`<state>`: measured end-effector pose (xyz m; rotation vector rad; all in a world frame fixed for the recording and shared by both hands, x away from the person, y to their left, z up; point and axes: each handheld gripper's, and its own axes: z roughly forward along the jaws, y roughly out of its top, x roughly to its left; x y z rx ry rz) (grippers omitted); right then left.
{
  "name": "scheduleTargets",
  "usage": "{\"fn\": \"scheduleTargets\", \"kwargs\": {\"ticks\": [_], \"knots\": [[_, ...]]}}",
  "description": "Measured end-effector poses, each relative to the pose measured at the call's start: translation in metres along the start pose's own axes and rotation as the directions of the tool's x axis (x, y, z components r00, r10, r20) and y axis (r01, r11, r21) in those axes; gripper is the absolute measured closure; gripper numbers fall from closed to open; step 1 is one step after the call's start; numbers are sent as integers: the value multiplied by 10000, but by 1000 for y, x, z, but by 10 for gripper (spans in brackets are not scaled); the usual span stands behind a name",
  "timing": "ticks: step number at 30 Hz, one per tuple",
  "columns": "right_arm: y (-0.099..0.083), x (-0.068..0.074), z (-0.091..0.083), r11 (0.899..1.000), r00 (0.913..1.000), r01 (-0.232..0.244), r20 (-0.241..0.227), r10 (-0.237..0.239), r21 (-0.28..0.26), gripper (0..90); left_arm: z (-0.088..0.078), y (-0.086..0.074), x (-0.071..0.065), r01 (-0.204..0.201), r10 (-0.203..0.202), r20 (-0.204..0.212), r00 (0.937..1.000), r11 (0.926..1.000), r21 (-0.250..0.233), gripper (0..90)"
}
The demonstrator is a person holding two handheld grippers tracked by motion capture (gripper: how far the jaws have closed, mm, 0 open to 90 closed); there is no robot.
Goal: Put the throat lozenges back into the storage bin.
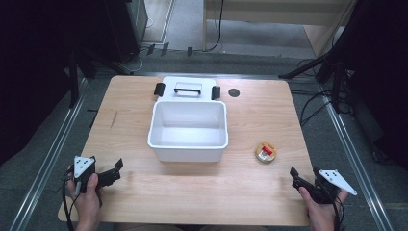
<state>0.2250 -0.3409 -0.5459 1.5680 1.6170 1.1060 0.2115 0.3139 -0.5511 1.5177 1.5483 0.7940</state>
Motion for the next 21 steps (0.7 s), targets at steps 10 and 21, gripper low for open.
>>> {"fn": "scheduleTargets", "kwargs": {"ticks": [10, 21], "knots": [[2, 1, -2, 9999, 10000, 52, 19, -52, 120, 142, 0, 0, -1, -32, 32, -267, 9996, 10000, -15, 0], [31, 17, -15, 9979, 9953, 363, -916, -313, 534, 120, 1, 0, -2, 3, -4, -288, 9996, 10000, -30, 0]]}}
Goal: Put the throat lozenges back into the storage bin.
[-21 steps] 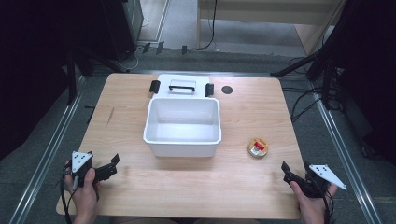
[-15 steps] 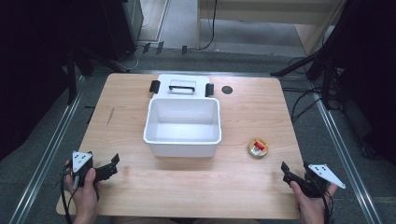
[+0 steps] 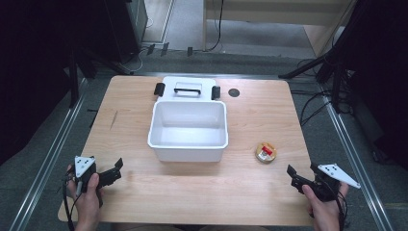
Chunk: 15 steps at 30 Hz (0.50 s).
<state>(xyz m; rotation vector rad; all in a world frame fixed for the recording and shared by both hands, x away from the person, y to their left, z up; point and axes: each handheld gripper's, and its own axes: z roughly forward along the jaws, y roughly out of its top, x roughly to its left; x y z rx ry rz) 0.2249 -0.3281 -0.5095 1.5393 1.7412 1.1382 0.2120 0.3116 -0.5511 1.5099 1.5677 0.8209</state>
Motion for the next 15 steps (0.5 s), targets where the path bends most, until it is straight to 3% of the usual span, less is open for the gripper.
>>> {"fn": "scheduleTargets", "kwargs": {"ticks": [6, 7, 12, 15], "knots": [[12, 9, -1, 9981, 9995, 306, -33, -304, 540, 106, 0, 0, 0, -42, 42, 69, 10000, 10000, 6, 0], [15, 12, 2, 9949, 9982, 596, -17, -597, 817, 98, 0, 0, -1, -43, 43, 77, 10000, 10000, 8, 0], [20, 16, 8, 9854, 9961, 875, -194, -856, 1458, 82, 0, 0, -1, -26, 26, 97, 9999, 10000, 37, 0], [27, 22, 18, 9646, 9920, 1257, -390, -1199, 2318, 54, 0, 0, -1, -46, 45, 140, 9999, 10000, 46, 0]]}}
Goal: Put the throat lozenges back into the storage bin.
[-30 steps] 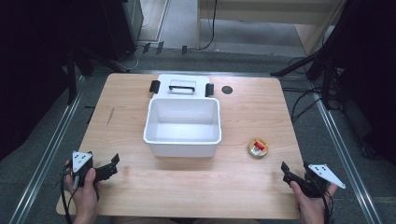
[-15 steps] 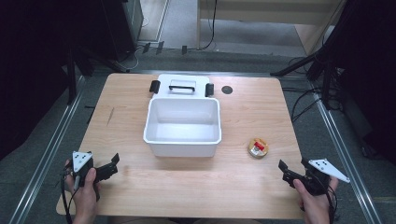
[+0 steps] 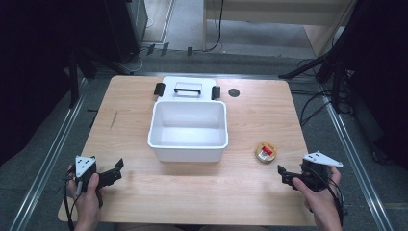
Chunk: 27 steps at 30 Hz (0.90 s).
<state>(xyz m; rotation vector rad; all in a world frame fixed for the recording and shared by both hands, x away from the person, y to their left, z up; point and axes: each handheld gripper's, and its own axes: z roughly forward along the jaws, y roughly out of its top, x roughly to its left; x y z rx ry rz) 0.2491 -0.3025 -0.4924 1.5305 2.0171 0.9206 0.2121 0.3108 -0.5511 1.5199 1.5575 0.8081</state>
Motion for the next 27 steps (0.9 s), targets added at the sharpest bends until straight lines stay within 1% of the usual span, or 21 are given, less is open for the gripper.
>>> {"fn": "scheduleTargets", "kwargs": {"ticks": [2, 4, 8, 10, 13, 16, 18, 19, 20, 21, 24, 25, 26, 27], "knots": [[5, 3, 4, 9988, 9997, 213, -106, -209, 439, 27, 0, 0, 0, -15, 15, 20, 10000, 10000, 2, 0], [10, 4, 7, 9963, 9993, 308, -218, -291, 806, 20, 0, 0, 0, -25, 25, 30, 10000, 10000, 15, 0], [21, 7, 14, 9873, 9988, 458, -236, -427, 1518, 4, 0, 0, 0, -46, 45, 54, 10000, 10000, 63, 0], [27, 8, 18, 9798, 9978, 653, -240, -619, 1888, 0, 0, 0, 0, -63, 62, 36, 10000, 9999, 89, 0], [35, 9, 24, 9682, 9967, 814, -196, -790, 2365, 0, 1, 0, 0, -89, 88, 65, 9999, 9999, 110, 0], [42, 10, 30, 9581, 9961, 883, -191, -864, 2724, 0, 1, 0, 0, -49, 47, 108, 9999, 9999, 161, 0], [46, 11, 35, 9504, 9963, 864, -232, -833, 2988, 0, 1, 0, 0, -22, 20, 109, 9999, 9998, 184, 0], [46, 11, 35, 9504, 9963, 864, -232, -833, 2988, 0, 1, 0, 0, -22, 20, 109, 9999, 9998, 184, 0], [48, 12, 37, 9461, 9959, 900, -236, -870, 3112, 0, 2, 1, 0, -19, 17, 119, 9999, 9998, 207, 0], [52, 15, 42, 9346, 9952, 979, -267, -945, 3418, 0, 2, 1, 0, -6, 3, 121, 9999, 9998, 222, 0], [59, 20, 48, 9146, 9920, 1251, -338, -1215, 3846, 0, 2, 1, 1, 21, -25, 164, 9999, 9997, 261, 0], [59, 20, 48, 9146, 9920, 1251, -338, -1215, 3846, 0, 2, 1, 1, 21, -25, 164, 9999, 9997, 261, 0], [63, 23, 52, 9005, 9889, 1452, -313, -1452, 4099, 0, 2, 1, 1, 27, -33, 188, 9998, 9996, 285, 0], [65, 25, 54, 8934, 9877, 1523, -323, -1531, 4227, 0, 2, 1, 1, 35, -40, 191, 9998, 9996, 283, 0]]}}
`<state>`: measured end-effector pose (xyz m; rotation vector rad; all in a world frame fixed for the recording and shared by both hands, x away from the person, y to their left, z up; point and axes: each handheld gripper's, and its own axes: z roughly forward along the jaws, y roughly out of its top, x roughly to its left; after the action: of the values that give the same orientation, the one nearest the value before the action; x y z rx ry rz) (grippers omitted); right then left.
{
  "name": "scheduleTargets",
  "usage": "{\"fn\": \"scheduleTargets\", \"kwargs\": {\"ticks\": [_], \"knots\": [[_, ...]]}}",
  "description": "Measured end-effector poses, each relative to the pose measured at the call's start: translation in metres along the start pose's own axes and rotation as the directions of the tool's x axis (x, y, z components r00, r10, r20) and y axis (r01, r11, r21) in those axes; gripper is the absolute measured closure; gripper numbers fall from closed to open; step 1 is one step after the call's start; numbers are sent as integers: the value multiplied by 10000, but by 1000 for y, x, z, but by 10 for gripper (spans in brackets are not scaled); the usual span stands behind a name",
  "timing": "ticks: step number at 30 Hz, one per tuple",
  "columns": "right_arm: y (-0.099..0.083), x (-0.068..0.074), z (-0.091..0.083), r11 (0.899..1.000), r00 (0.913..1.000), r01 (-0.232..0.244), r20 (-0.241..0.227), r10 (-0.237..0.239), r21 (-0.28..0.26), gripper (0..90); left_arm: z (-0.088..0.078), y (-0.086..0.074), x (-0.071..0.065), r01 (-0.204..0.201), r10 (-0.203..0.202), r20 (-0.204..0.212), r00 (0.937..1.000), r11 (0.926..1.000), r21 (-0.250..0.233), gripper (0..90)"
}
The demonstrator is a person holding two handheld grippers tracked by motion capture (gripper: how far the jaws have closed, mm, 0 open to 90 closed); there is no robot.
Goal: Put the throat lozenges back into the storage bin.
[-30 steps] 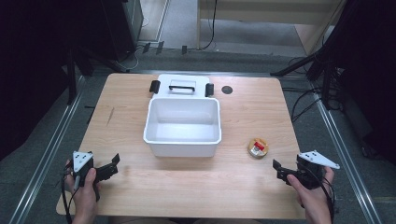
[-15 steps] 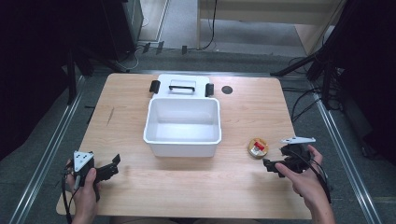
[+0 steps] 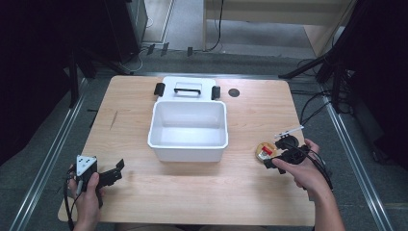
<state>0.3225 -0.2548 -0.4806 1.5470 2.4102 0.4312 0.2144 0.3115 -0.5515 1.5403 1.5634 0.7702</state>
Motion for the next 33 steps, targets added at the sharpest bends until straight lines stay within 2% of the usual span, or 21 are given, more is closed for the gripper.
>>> {"fn": "scheduleTargets", "kwargs": {"ticks": [4, 7, 11, 14, 18, 22, 23, 27, 29, 30, 33], "knots": [[11, 5, 4, 9985, 9996, 263, 127, -269, 476, 0, 0, 0, 0, -20, 20, 24, 10000, 10000, 45, 0], [21, 7, 9, 9945, 9996, 265, 68, -273, 1010, 0, 1, 1, 0, -18, 17, 16, 10000, 9999, 129, 0], [33, 7, 14, 9859, 9996, 142, 233, -183, 1667, 0, 1, 1, 1, 21, -22, 48, 10000, 9999, 134, 0], [40, 8, 17, 9828, 9992, -16, 407, -60, 1849, 0, 1, 0, 1, 16, -17, 72, 10000, 9999, 146, 0], [47, 12, 21, 9789, 9997, -114, 243, 66, 2038, 0, 1, 0, 0, -4, 2, 88, 10000, 9999, 155, 0], [59, 14, 30, 9688, 9990, -178, 430, 74, 2472, 0, 2, 1, 0, -53, 52, 68, 10000, 9998, 197, 0], [59, 14, 30, 9688, 9990, -178, 430, 74, 2472, 0, 2, 1, 0, -53, 52, 68, 10000, 9998, 197, 0], [66, 17, 43, 9551, 9981, -386, 571, 228, 2937, 0, 2, 1, 0, -73, 72, 75, 9999, 9997, 220, 0], [66, 18, 45, 9521, 9975, -429, 662, 238, 3029, 0, 2, 1, 0, -71, 69, 80, 9999, 9997, 217, 0], [67, 18, 49, 9463, 9969, -483, 750, 255, 3197, 9, 2, 1, 0, -74, 72, 91, 9999, 9997, 227, 0], [68, 18, 53, 9396, 9956, -613, 870, 338, 3368, 45, 2, 1, 0, -53, 51, 103, 9999, 9997, 221, 0]]}}
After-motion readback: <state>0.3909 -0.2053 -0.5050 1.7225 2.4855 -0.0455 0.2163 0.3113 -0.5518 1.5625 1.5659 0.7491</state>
